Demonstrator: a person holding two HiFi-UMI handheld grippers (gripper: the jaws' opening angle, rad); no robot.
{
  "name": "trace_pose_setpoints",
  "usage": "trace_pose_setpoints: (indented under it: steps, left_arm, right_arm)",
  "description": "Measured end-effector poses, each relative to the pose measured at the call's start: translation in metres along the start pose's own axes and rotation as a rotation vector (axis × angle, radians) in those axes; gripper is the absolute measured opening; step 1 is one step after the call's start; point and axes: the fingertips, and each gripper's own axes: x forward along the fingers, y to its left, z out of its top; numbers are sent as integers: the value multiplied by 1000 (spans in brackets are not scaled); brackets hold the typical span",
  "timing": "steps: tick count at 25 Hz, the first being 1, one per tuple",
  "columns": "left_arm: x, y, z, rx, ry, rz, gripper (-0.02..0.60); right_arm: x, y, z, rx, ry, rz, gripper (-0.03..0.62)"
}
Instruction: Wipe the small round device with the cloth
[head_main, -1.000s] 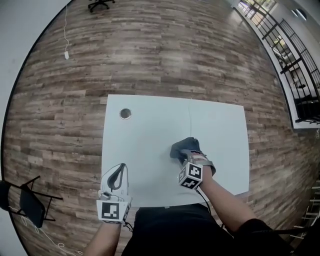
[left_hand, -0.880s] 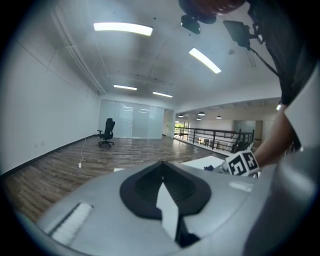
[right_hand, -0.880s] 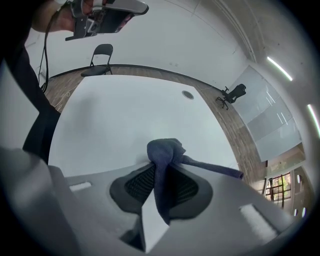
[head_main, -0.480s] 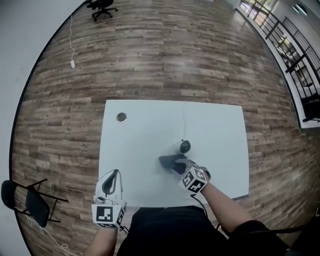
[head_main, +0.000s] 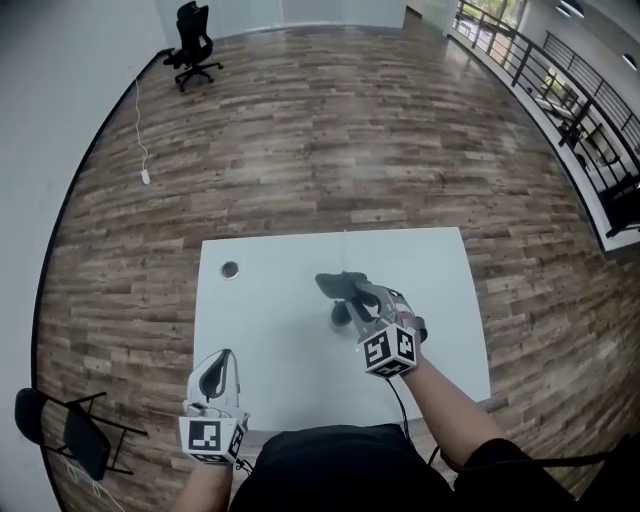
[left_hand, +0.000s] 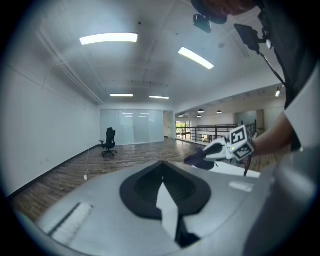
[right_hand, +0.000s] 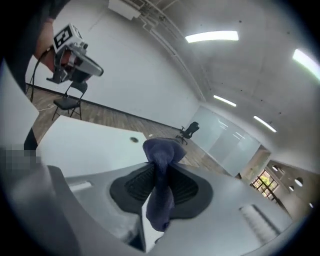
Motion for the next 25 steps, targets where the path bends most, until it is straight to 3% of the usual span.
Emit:
trace_pose_setpoints:
  steps: [6, 11, 17, 25]
  left_arm:
    - [-17, -3, -2, 20, 28, 11, 8]
    - [-27, 22, -7, -15, 26, 56, 8]
    - [-11, 22, -3, -28, 2, 30, 8]
    - [-15, 36, -3, -36, -6, 63, 8]
  right_arm:
    - [32, 84, -54, -48, 118, 224, 77]
    - [42, 114, -43, -31, 120, 279, 75]
    - [47, 119, -46, -21, 145, 330, 75]
    - [45, 147, -58, -50, 167, 406, 71]
